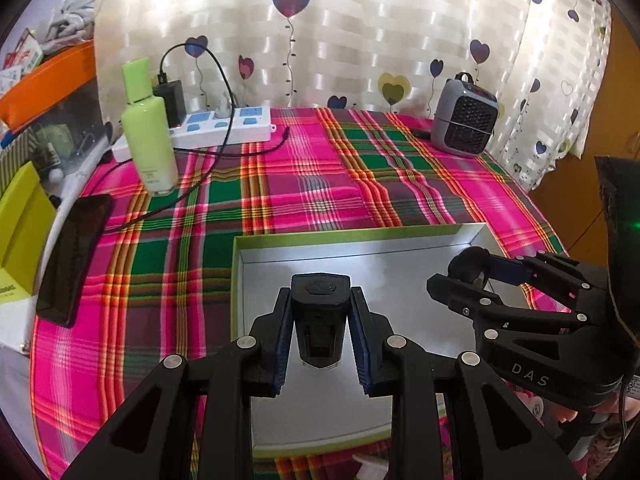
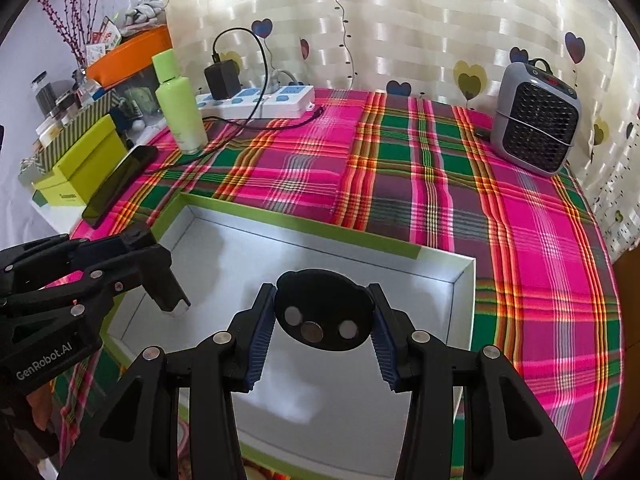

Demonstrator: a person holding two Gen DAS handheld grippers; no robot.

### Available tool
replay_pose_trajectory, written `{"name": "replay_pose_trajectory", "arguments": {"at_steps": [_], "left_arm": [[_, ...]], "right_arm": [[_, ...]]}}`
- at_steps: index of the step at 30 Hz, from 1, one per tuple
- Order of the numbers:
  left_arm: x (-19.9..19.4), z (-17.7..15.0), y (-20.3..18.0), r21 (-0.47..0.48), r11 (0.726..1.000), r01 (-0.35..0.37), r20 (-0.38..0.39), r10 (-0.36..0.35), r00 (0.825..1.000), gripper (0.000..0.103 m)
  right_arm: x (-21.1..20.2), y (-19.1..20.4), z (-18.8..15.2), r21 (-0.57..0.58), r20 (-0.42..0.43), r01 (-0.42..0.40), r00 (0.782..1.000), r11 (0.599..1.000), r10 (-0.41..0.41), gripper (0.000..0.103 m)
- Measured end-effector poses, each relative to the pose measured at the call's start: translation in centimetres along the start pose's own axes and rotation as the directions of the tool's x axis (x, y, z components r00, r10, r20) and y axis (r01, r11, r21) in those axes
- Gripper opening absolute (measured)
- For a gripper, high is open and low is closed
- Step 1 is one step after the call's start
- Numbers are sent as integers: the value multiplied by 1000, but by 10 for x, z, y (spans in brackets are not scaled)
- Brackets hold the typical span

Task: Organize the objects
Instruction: 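Carry both black devices over the white box and lower them inside with both tools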

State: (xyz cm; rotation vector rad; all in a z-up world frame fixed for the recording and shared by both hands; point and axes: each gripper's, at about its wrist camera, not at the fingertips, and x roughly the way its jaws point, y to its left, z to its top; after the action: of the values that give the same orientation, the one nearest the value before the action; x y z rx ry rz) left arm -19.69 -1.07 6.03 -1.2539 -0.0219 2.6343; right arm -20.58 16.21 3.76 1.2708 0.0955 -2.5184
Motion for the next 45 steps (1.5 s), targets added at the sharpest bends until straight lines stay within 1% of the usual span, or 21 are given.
{"name": "replay_pose_trajectory", "arguments": {"at_steps": [5,14,19,23,27,36,41,43,45], "left_arm": [[13,3,-1,5,1000,0,-22,0,1000,25],[30,11,-1,8,1000,-2,-31,2,1000,25],[42,15,1,-3,1000,-2,-47,2,999,25],[50,15,1,-5,1000,-6,-58,5,998,25],[56,16,0,-4,1000,-10,-68,9,998,25],[62,15,0,-2,1000,-7,-86,6,996,25],[61,16,0,-3,1000,-4,-81,4,997,25],[60,16,0,-2,1000,-4,-82,4,997,25],[58,15,0,-4,1000,-3,-79,3,997,25]], "right_arm": [[11,-2,2,-15,-23,18,1000,1000,-19,46],[28,-8,5,-9,-48,36,998,999,-37,46],[35,-9,6,-5,-57,35,998,999,-35,46],[39,-6,6,-29,-56,59,997,998,-61,46],[40,-7,8,-20,-61,67,996,998,-68,46],[45,-6,10,-31,-80,72,994,997,-74,46],[43,-9,10,-2,-72,70,995,998,-70,46],[42,-10,10,11,-67,66,996,998,-66,48],[40,-11,9,13,-58,63,996,998,-62,54]]}}
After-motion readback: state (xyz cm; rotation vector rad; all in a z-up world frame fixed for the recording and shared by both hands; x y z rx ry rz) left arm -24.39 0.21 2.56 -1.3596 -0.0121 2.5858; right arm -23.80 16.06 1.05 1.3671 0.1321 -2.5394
